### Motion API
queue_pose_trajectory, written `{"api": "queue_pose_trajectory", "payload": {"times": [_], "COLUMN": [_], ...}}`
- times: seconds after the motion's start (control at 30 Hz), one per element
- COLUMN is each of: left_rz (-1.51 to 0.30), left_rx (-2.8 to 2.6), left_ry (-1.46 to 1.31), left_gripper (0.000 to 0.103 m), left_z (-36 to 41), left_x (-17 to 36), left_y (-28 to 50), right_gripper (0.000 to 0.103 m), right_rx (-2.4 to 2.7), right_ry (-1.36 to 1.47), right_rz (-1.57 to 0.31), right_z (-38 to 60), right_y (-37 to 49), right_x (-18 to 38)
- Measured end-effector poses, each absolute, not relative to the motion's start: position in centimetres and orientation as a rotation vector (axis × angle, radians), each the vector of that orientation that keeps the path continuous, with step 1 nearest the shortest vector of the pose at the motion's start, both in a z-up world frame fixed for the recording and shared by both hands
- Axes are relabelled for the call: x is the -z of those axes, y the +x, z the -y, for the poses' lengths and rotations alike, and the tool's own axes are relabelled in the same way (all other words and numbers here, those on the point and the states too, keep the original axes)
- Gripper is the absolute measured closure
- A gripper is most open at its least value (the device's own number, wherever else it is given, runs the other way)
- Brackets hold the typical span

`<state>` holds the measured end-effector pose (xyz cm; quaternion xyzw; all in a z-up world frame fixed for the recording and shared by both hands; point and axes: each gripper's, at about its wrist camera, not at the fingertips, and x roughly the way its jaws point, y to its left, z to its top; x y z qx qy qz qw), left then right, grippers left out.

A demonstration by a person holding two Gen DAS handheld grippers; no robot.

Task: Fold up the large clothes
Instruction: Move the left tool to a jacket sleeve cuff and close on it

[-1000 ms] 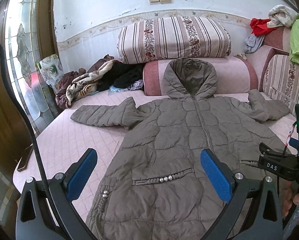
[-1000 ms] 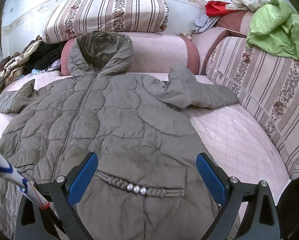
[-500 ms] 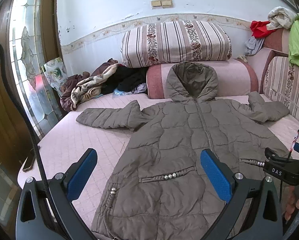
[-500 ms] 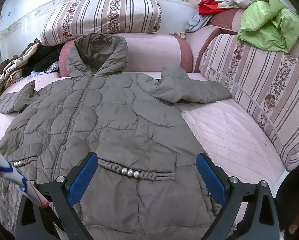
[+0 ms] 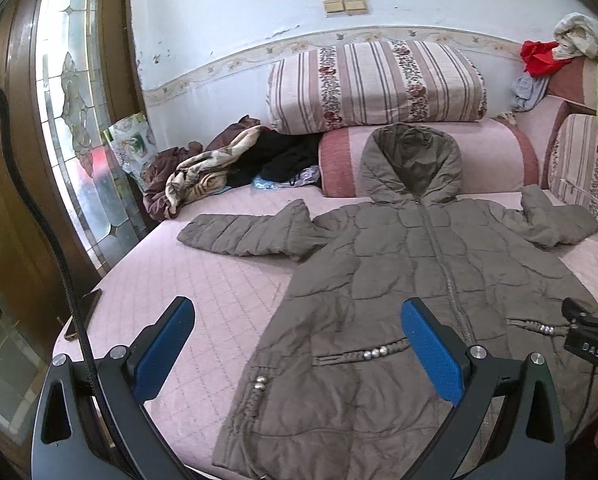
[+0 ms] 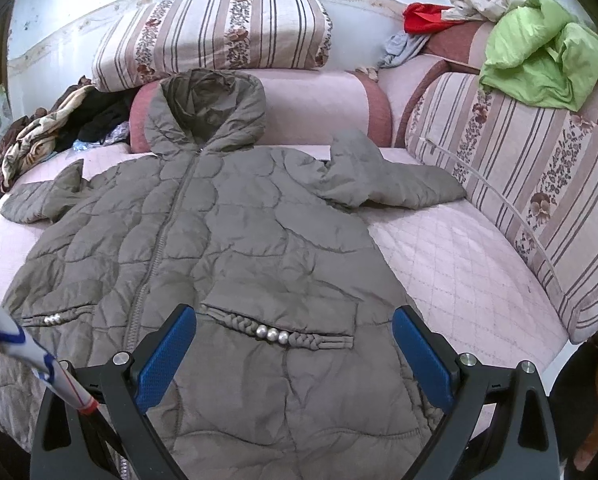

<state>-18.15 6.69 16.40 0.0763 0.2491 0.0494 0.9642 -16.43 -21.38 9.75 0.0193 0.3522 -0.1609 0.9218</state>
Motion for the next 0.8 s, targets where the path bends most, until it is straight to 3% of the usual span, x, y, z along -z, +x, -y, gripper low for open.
{"api": "queue_pose_trajectory", "payload": {"times": [0.37, 0.53, 0.8], "left_rz": [-0.54, -0.543, -0.567], "left_rx": [-0.14, -0.17, -0.257], "left_ry": [0.098, 0.087, 0.085], "left_gripper": [0.0, 0.0, 0.0], "left_z": [-10.3, -12.0, -16.2], "left_x": [-16.4, -16.4, -16.1], "left_y": [-17.3, -16.5, -12.9], "right_gripper": [0.003, 0.004, 0.007], "right_rx": [0.375, 0.29, 0.202], "right_ry": [0.037, 0.148, 0.054], "right_rz": [-0.595, -0.643, -0.694], "right_z": [20.2, 20.2, 17.6], "right_y": [-17.6, -16.6, -14.6], "right_x": [-12.7, -12.8, -12.1]}}
